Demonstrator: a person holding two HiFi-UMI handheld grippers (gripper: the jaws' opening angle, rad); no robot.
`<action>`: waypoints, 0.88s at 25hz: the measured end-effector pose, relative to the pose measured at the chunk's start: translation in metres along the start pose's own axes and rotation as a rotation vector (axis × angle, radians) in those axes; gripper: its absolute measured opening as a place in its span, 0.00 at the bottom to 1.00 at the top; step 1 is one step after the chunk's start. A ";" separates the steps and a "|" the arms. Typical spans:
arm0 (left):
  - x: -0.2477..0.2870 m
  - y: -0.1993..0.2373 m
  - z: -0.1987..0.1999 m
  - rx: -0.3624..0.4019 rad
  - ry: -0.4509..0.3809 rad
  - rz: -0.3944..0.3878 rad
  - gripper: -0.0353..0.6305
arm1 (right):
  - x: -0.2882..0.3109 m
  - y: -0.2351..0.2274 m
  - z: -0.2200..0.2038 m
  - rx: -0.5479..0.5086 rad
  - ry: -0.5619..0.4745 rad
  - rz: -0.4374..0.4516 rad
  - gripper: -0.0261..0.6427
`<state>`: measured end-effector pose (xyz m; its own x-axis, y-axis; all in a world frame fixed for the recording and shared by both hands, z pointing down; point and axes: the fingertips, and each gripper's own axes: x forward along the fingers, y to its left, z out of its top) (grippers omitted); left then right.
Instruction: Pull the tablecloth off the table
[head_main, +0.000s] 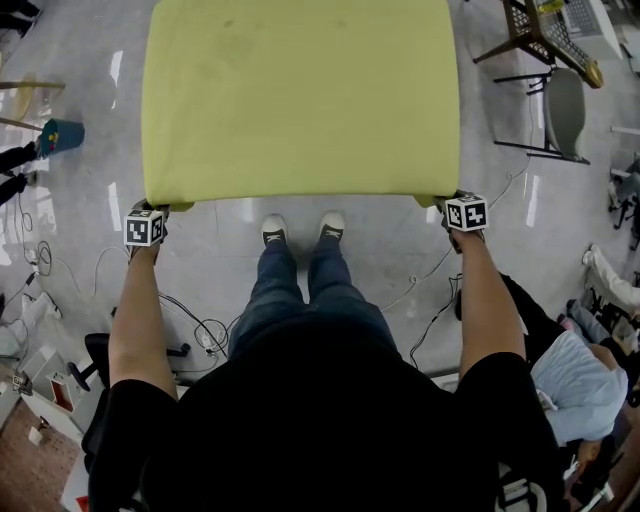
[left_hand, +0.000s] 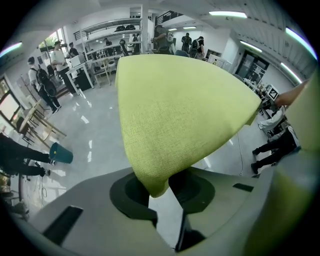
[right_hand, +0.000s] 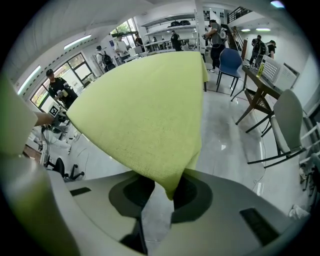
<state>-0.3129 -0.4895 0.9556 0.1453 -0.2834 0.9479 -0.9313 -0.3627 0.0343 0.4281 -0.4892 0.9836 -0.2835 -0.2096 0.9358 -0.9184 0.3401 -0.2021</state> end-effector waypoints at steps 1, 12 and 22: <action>-0.001 0.001 0.000 -0.003 0.001 0.001 0.20 | -0.002 0.000 0.002 -0.004 -0.003 -0.012 0.17; -0.020 -0.002 -0.013 -0.008 0.010 -0.030 0.09 | -0.027 0.006 -0.016 -0.010 0.021 -0.066 0.07; -0.048 0.004 -0.047 0.088 0.036 -0.074 0.09 | -0.061 0.045 -0.033 -0.028 0.026 -0.119 0.07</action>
<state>-0.3398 -0.4355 0.9256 0.1987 -0.2215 0.9547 -0.8854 -0.4584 0.0779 0.4128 -0.4307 0.9271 -0.1648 -0.2263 0.9600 -0.9370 0.3400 -0.0808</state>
